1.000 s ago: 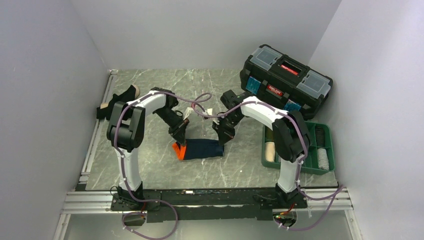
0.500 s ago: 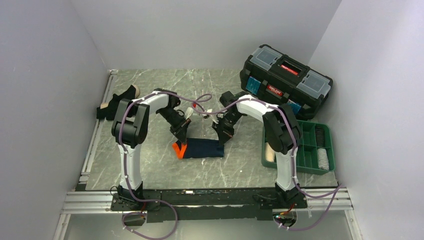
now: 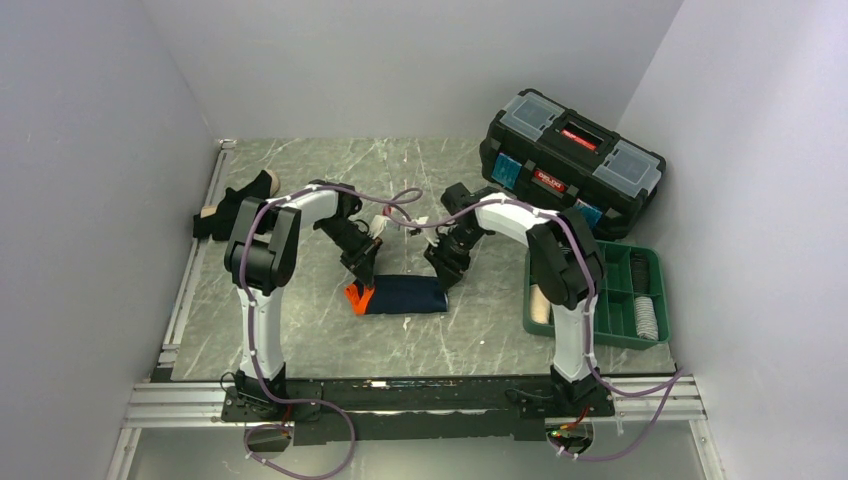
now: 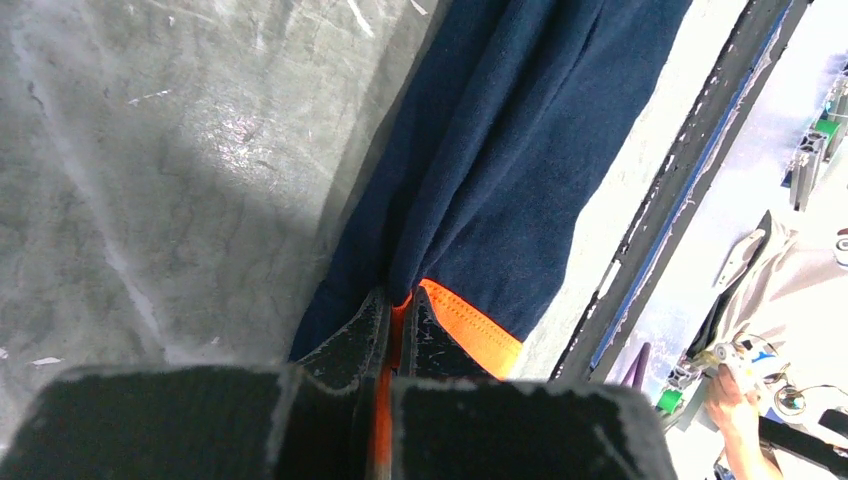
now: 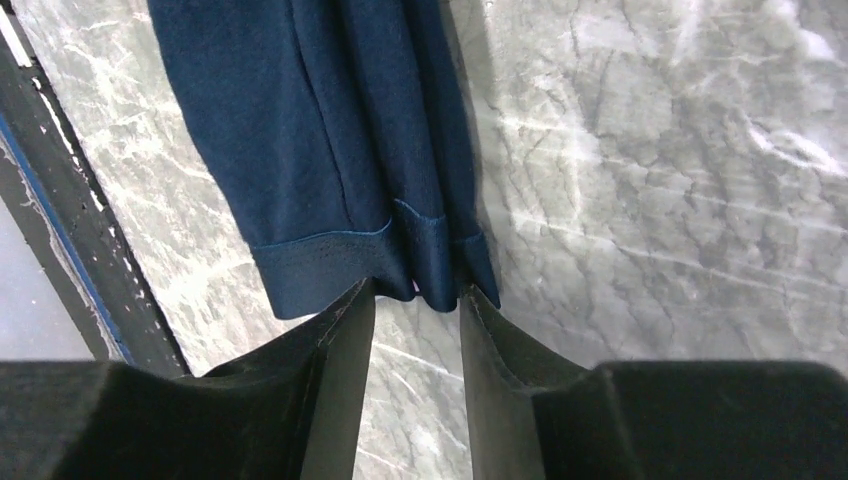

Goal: Roll the underwear
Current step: Fold the underwear at the center of the board.

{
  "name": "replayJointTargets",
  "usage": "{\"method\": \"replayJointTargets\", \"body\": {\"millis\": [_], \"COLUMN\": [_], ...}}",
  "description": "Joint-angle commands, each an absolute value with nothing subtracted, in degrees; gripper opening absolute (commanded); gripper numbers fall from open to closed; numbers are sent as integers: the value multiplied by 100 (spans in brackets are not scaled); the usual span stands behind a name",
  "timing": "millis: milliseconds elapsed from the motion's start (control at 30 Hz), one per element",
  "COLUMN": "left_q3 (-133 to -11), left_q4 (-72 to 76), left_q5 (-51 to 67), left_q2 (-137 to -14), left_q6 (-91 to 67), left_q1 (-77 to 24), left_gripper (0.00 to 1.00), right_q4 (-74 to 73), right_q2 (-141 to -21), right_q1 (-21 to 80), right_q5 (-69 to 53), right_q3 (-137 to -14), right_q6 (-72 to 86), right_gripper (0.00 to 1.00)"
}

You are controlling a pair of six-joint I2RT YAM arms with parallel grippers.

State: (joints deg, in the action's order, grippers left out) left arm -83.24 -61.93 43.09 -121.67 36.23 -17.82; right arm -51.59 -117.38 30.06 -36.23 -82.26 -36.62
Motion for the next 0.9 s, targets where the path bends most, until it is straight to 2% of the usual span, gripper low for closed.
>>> {"method": "replayJointTargets", "body": {"millis": [0,400,667,867], "left_q3": [-8230,-8210,-8311,-8376], "left_q4": [-6006,-5960,-6143,-6218], "left_q5": [4277,4363,4755,4848], "left_q2": [-12113,-12057,-12147,-12192], "left_q6": [3588,3443,3393,3312], "left_q1": [-1796,-1801,-1796,-1795], "left_gripper": [0,4,3,2], "right_q4": [-4821,-3977,-4143,-4051], "right_q2": [-10987,-9618,-10138,-10700], "right_q1": [2929,2883,2980,3103], "right_q5": [-3578,-4424,-5391,-5436], "right_q3": [-8090,-7109,-7254,-7402], "right_q6": [-3444,-3198,-3306,-3295], "right_gripper": [40,42,34,30]}}
